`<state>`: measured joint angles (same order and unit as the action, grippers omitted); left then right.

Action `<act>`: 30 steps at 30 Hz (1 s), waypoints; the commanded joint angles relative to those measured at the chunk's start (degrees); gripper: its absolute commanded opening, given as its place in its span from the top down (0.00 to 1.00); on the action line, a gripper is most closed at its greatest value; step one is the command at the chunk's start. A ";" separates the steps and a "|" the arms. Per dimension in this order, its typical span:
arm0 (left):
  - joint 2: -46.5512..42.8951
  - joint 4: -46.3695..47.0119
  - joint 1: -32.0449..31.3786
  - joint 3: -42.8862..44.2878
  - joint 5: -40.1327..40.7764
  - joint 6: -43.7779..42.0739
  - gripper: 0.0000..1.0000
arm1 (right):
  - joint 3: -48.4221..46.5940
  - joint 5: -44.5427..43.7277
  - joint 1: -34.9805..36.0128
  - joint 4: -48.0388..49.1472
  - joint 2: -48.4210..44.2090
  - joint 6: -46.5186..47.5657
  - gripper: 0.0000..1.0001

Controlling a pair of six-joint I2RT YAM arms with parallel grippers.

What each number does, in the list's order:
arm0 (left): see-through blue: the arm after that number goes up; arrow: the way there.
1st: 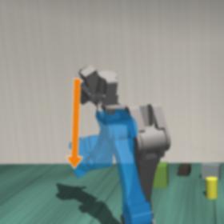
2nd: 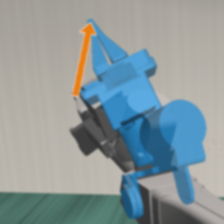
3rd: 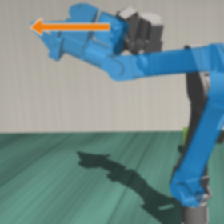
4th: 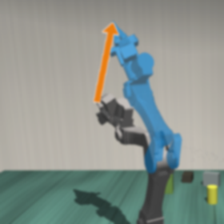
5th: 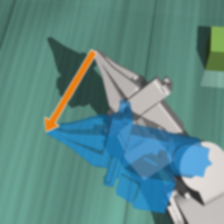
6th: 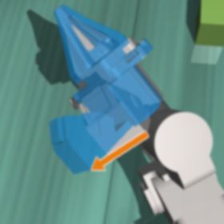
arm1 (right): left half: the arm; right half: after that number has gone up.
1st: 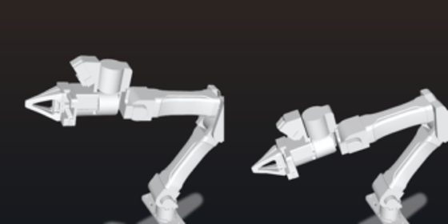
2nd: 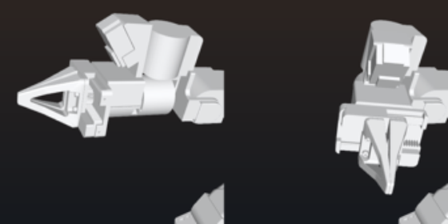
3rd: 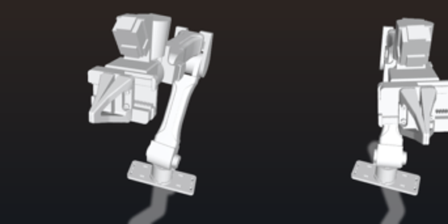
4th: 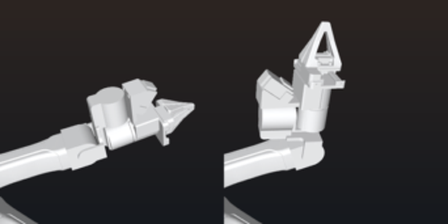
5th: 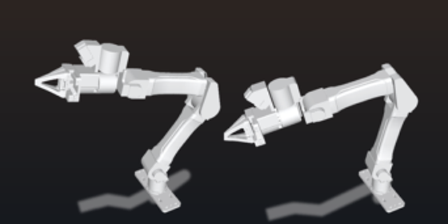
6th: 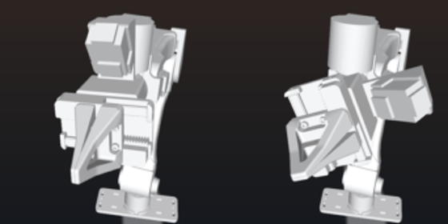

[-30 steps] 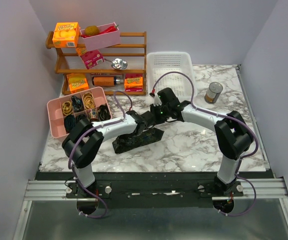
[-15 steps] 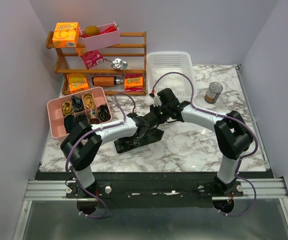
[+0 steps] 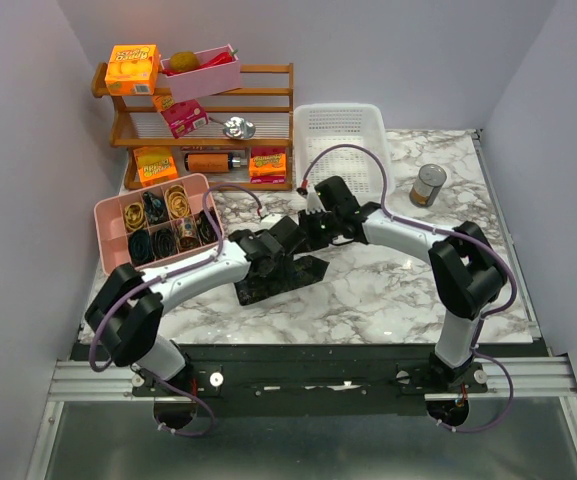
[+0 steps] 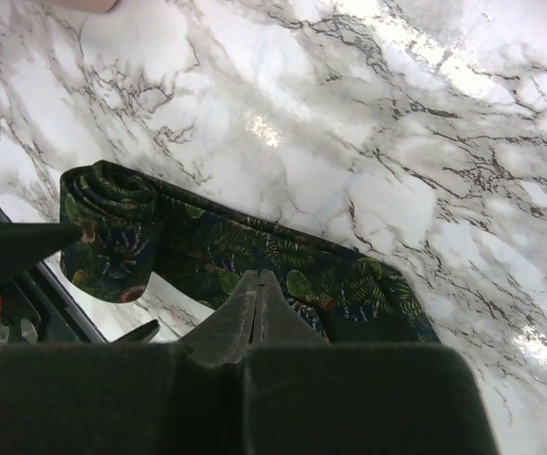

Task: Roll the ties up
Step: Roll the tie at the center of the board.

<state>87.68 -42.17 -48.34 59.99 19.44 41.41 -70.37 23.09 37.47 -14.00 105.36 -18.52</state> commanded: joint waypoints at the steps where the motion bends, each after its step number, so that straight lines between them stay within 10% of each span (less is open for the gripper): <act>1: -6.80 2.44 3.77 -2.76 -0.89 0.34 0.17 | 0.32 2.40 1.81 1.52 -1.47 1.56 0.99; 15: -33.61 13.95 21.00 -24.03 -18.64 3.24 0.02 | -6.97 7.05 12.27 1.26 5.64 1.12 0.99; 30: -35.30 30.13 26.54 -38.45 -29.73 7.90 0.08 | -11.81 2.48 12.98 -2.17 11.09 3.41 0.99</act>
<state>52.58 -18.87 -22.48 23.18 -7.20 47.86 -80.25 27.27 50.28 -14.26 115.11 -16.78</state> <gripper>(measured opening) 0.934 0.008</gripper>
